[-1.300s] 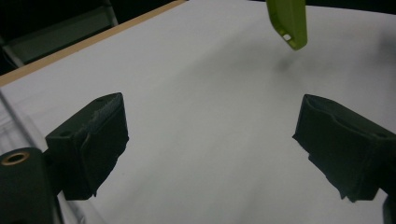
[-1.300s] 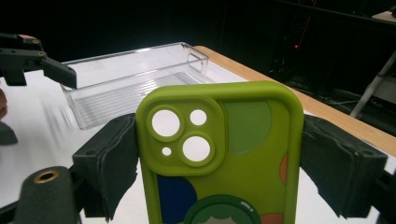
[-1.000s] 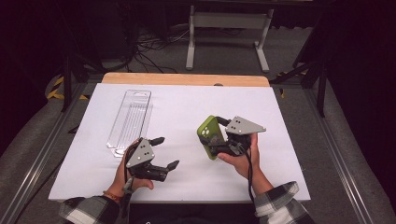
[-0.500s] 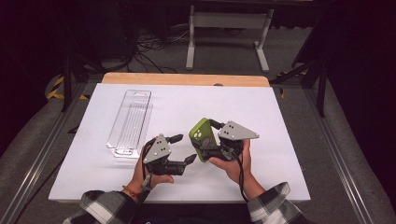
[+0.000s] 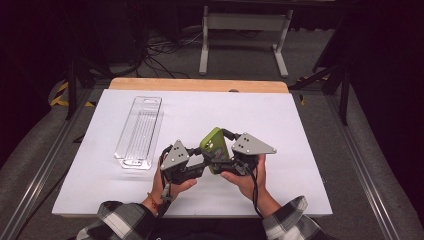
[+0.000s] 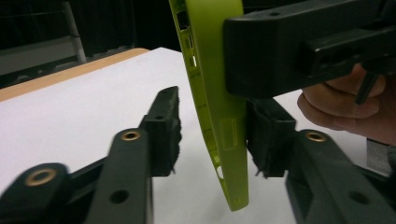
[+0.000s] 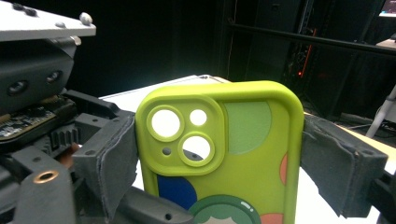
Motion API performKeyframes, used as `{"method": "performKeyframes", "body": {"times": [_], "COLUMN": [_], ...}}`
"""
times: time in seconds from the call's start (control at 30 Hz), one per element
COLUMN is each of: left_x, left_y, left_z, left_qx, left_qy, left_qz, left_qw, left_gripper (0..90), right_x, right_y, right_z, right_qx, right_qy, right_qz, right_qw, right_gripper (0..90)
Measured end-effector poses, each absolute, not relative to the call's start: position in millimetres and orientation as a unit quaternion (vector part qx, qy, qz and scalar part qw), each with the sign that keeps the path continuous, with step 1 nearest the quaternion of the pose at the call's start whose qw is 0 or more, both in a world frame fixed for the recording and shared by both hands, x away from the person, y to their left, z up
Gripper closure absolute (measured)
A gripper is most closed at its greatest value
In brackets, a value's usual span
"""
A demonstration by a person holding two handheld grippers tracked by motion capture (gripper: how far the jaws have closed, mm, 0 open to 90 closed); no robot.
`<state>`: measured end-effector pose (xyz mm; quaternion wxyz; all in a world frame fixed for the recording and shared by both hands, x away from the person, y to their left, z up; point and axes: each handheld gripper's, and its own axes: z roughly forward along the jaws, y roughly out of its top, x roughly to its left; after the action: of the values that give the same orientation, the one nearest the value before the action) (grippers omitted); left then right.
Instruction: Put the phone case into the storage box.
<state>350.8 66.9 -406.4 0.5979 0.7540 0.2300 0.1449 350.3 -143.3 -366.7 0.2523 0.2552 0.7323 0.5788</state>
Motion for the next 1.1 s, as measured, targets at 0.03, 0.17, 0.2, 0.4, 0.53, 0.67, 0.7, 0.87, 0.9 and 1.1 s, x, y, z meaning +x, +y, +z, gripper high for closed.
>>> {"method": "performKeyframes", "body": {"times": [0.03,0.17,0.2,0.4,0.53,0.67,0.7,0.87,0.9,1.1], "left_x": [351,350,349,350,349,348,348,349,349,349], "left_y": [67,65,64,66,67,68,68,72,72,74], "left_z": [-406,-406,-406,-405,-404,-404,-403,-404,-404,-404], "left_qx": [0.753,0.751,0.75,0.747,0.752,0.753,0.753,0.756,0.756,0.76], "left_qy": [0.23,0.224,0.223,0.231,0.23,0.224,0.223,0.223,0.221,0.215], "left_qz": [0.145,0.151,0.152,0.159,0.161,0.165,0.169,0.171,0.174,0.179], "left_qw": [0.599,0.603,0.603,0.603,0.596,0.596,0.596,0.591,0.591,0.586], "left_gripper": [63.6,71.2,72.8,77.1,77.2,77.3,77.4,77.6,77.7,77.7], "right_x": [350,348,347,345,345,344,344,342,342,339], "right_y": [-143,-143,-142,-141,-140,-141,-142,-146,-148,-156], "right_z": [-366,-367,-367,-367,-365,-365,-365,-362,-361,-358], "right_qx": [0.257,0.262,0.263,0.265,0.263,0.26,0.257,0.249,0.25,0.241], "right_qy": [0.73,0.723,0.722,0.719,0.725,0.727,0.728,0.726,0.725,0.723], "right_qz": [0.579,0.581,0.582,0.583,0.576,0.576,0.576,0.57,0.571,0.569], "right_qw": [0.256,0.264,0.265,0.269,0.271,0.269,0.269,0.292,0.293,0.309], "right_gripper": [16.5,16.5,16.5,16.3,16.0,15.9,15.9,16.4,16.3,16.4]}}
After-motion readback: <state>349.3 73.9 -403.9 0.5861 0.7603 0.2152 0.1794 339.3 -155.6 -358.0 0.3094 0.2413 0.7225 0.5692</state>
